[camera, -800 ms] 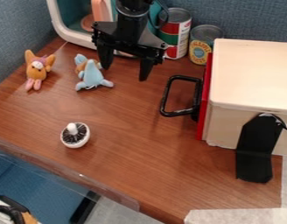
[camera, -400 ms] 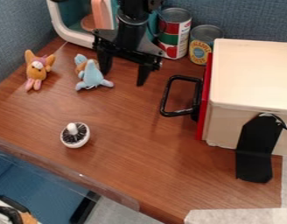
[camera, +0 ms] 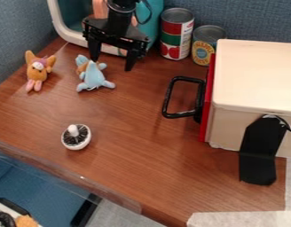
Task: Put the blue toy above the drawer
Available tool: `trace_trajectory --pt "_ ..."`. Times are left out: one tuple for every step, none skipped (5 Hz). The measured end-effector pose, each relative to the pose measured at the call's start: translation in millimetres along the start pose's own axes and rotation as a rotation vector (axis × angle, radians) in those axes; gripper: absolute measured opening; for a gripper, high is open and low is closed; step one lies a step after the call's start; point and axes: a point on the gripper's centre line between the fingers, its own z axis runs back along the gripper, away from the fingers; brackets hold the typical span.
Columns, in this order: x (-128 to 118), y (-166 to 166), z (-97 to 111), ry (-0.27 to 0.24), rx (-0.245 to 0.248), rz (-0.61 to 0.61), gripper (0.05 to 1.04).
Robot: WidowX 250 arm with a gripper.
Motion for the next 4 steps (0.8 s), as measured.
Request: trace_trajectory --pt "10.6 9.4 -13.6 0.024 0.019 0.029 1.0" --pt "15.4 16.1 -24.2 0.043 0.055 0.036 1.0" --pt "17.4 21.9 -29.3 0.053 0.078 0.045 1.0" --pt "20.8 26.9 -38.7 0.061 0.098 0.065 1.0"
